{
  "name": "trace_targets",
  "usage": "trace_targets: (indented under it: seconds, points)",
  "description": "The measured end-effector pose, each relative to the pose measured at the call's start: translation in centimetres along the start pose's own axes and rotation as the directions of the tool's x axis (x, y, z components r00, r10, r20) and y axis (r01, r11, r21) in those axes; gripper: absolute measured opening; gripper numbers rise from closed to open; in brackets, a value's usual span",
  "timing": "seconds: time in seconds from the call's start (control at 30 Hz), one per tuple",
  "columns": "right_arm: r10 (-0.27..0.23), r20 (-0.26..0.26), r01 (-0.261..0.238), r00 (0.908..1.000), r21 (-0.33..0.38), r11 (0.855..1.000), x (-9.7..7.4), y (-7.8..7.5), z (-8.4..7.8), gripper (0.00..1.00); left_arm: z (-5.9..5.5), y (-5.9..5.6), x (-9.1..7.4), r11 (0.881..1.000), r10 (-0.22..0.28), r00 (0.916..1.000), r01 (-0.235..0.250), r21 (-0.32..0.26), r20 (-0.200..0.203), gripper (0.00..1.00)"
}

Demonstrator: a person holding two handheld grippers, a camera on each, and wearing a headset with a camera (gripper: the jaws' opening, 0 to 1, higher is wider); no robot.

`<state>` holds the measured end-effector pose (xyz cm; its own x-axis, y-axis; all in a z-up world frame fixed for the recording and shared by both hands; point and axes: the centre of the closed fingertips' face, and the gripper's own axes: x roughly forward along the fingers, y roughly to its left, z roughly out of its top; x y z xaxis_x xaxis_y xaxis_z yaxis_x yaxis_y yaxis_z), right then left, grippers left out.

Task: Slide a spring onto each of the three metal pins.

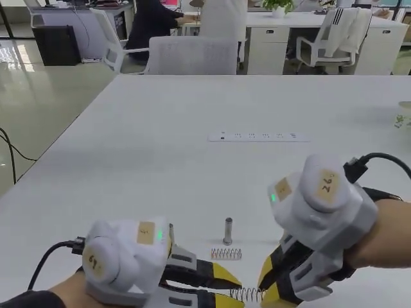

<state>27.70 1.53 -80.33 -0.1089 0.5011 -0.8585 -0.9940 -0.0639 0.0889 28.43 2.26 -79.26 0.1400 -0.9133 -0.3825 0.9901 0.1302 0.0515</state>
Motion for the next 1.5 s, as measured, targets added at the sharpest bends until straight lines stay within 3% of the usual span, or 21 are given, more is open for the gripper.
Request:
trace_targets:
  seconds: [0.3,0.57,1.0,1.23,1.5]
  points:
    - [-0.011,0.025,0.011,0.9996,0.008,1.0,-0.9,-0.1,0.6,0.07,-0.1,0.1,0.1,0.999,0.003,0.9999,-0.003,0.038,-0.012,0.03]
    - [-0.037,0.095,0.037,0.9948,0.001,0.999,-2.0,-0.2,2.8,0.07,-0.3,0.4,0.1,0.999,0.017,0.9997,-0.017,0.045,-0.019,0.03]
    - [-0.058,0.163,0.063,0.9849,-0.027,0.998,-2.2,-0.2,5.3,0.07,0.0,0.6,0.1,0.999,0.028,0.9996,-0.028,0.039,-0.004,0.02]
    - [-0.06,0.173,0.065,0.9831,-0.021,0.998,-2.0,-0.2,5.8,0.08,0.1,0.6,0.1,0.999,0.03,0.9995,-0.03,0.035,0.003,0.02]
    - [-0.06,0.131,0.061,0.9895,-0.002,0.998,-1.6,-0.3,5.3,0.1,-0.1,0.6,0.2,0.999,0.028,0.9996,-0.028,0.026,-0.003,0.02]
